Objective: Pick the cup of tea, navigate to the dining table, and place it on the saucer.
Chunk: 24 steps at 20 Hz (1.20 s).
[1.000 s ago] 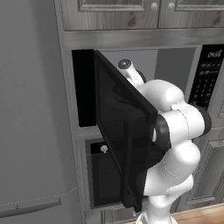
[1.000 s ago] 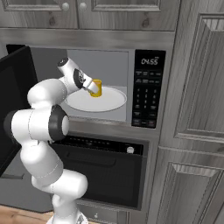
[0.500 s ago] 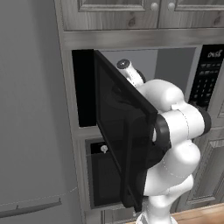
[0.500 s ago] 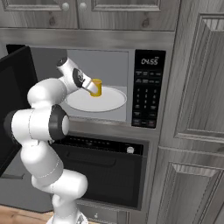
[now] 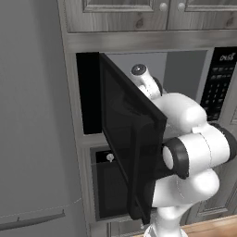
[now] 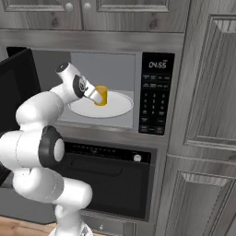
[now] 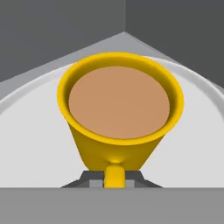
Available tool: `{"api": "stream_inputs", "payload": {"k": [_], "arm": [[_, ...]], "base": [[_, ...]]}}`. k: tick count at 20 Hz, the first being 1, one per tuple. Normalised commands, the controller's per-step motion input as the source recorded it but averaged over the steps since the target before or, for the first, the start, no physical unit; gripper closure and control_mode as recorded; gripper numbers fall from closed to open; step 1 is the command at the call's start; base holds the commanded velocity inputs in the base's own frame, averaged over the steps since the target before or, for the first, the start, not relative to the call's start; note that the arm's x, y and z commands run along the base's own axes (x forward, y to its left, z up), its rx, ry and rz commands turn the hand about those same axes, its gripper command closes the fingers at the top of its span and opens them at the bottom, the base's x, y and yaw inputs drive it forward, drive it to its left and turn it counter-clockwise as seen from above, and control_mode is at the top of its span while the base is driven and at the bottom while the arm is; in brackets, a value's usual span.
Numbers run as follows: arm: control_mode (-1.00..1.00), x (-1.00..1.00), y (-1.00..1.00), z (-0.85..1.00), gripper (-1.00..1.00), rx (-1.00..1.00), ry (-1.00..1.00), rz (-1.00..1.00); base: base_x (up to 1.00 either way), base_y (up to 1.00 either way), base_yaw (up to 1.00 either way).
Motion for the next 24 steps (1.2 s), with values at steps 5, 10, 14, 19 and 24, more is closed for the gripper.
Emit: {"api": "stream_inputs", "payload": {"k": [5, 10, 14, 19, 24], "arm": [[-1.00, -0.92, -0.18, 0.25, 1.00, 0.05, -0.06, 0.10], [-1.00, -0.89, -0.07, 0.45, 1.00, 0.01, 0.00, 0.16], [-1.00, -0.97, 0.00, 0.53, 1.00, 0.00, 0.00, 0.18], [-1.00, -1.00, 0.00, 0.59, 1.00, 0.00, 0.00, 0.19], [-1.00, -1.00, 0.00, 0.52, 1.00, 0.00, 0.00, 0.15]], "base": [[0.00, 0.00, 0.00], [0.00, 0.00, 0.00], [0.00, 0.00, 0.00], [0.00, 0.00, 0.00], [0.00, 0.00, 0.00]]}}
